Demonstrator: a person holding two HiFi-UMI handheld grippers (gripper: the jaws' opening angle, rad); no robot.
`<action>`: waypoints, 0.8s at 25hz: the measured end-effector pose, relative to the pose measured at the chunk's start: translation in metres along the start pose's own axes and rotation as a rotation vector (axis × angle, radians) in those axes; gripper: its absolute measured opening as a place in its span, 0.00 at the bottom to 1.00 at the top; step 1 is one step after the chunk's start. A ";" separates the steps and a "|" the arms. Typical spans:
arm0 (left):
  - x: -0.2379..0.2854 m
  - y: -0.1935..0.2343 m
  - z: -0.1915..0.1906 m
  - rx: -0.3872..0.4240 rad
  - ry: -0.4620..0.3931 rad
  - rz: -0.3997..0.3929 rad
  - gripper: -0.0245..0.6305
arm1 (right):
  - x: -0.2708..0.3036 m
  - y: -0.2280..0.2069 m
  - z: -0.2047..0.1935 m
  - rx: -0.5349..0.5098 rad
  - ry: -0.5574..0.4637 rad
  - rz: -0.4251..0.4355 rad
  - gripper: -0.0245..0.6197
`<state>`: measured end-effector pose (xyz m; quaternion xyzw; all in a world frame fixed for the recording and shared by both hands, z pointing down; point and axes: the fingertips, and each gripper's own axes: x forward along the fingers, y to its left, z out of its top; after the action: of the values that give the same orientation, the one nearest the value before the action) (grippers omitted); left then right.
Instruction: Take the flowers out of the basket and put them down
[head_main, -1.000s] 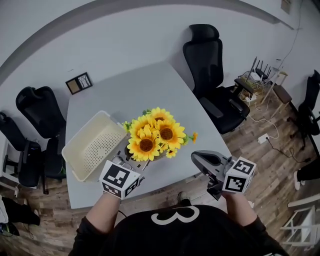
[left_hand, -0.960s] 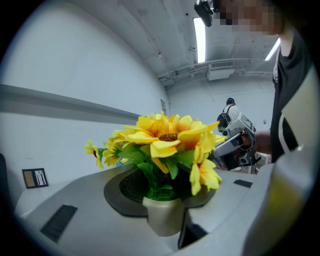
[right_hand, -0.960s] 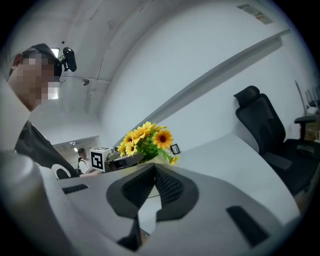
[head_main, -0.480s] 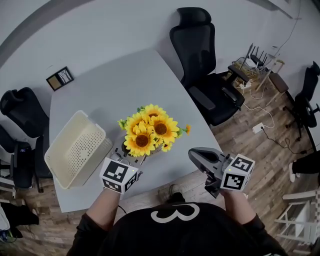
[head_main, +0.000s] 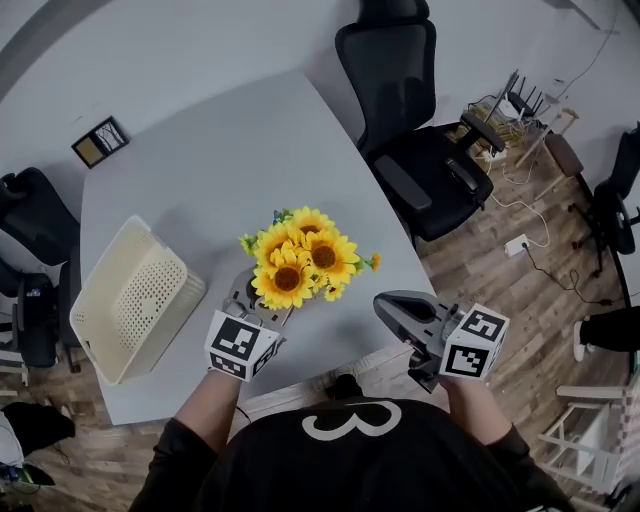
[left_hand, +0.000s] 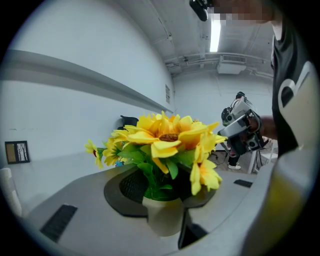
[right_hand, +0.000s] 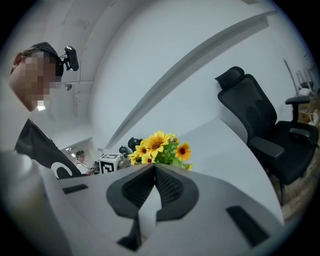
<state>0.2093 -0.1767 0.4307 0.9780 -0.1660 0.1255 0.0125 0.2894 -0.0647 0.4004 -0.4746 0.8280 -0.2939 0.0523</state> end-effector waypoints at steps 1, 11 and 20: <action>0.003 0.001 -0.003 0.004 0.002 -0.003 0.26 | 0.002 -0.004 -0.001 0.004 0.007 0.000 0.05; 0.029 0.008 -0.047 0.050 0.046 -0.022 0.26 | 0.026 -0.030 -0.008 0.047 0.046 0.011 0.05; 0.038 0.006 -0.071 0.022 0.060 -0.040 0.26 | 0.029 -0.045 -0.010 0.074 0.064 0.019 0.05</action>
<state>0.2252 -0.1899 0.5089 0.9770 -0.1445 0.1562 0.0093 0.3040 -0.1011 0.4381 -0.4548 0.8223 -0.3389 0.0461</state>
